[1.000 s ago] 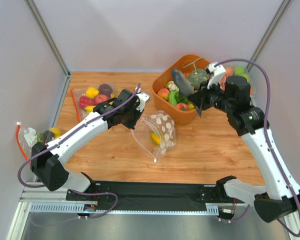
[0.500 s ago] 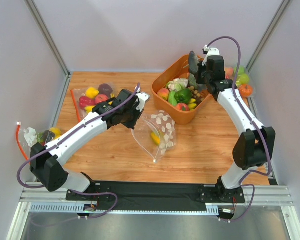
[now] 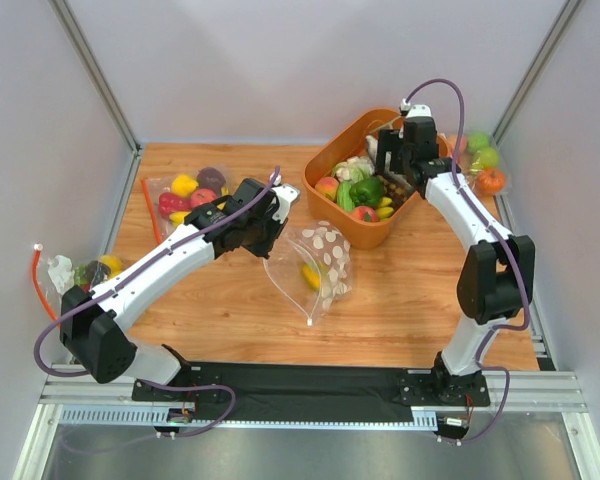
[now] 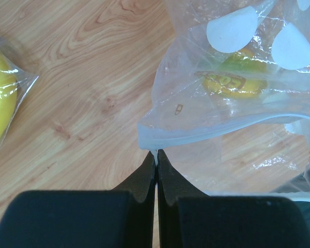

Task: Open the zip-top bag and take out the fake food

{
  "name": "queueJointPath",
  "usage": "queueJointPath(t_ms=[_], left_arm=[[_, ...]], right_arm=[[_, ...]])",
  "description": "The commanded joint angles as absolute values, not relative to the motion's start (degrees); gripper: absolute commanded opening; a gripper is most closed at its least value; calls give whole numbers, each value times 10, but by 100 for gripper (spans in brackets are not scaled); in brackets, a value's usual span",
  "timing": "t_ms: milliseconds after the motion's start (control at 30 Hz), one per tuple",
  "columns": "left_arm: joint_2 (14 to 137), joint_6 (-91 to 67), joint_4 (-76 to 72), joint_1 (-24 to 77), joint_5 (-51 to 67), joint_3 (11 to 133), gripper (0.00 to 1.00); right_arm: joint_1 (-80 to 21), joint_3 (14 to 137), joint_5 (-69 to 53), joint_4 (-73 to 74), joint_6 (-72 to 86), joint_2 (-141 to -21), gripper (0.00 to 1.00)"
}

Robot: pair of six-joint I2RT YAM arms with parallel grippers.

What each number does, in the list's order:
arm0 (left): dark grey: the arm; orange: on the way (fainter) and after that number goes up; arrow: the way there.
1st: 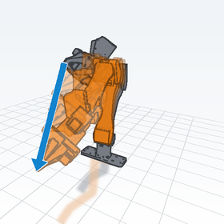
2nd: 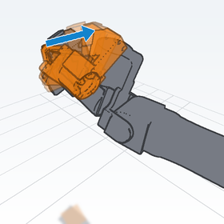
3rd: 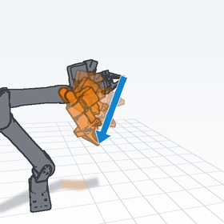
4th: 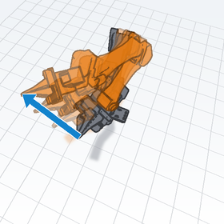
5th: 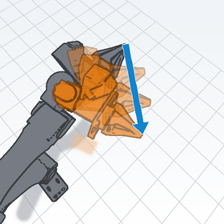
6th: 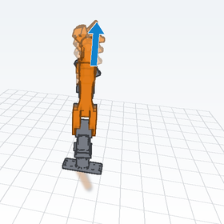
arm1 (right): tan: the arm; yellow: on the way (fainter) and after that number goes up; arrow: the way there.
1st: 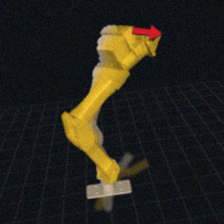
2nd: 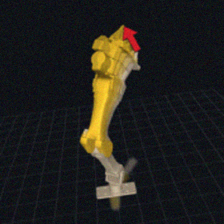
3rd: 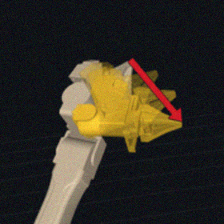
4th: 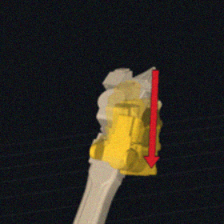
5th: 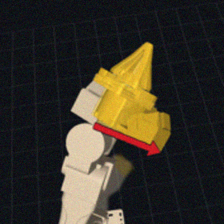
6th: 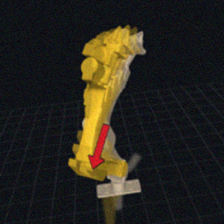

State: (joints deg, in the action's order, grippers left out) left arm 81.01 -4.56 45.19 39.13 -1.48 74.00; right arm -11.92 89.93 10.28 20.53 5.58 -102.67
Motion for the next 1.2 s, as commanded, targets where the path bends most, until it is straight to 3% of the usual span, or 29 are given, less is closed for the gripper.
queueJointPath(t_ms=[0, 300, 433, 633, 867, 1167], left_arm=[[787, -38, 446, 390, -10, 761, 0], [783, -39, 445, 390, -11, 761, 0], [779, -39, 443, 390, -11, 761, 0], [775, -39, 444, 390, -11, 761, 0], [775, -40, 444, 389, -13, 760, 0], [778, -39, 443, 390, -16, 760, 0]], right_arm=[[-120, 908, 99, 190, 46, -1006, 93], [-133, 825, 52, 150, 60, -879, 89], [-194, 772, 30, 149, 55, -789, 87], [-360, 708, 12, 163, 45, -698, 73], [-490, 648, -64, 168, 102, -684, 40], [-602, 626, -85, 166, 116, -743, 35]])
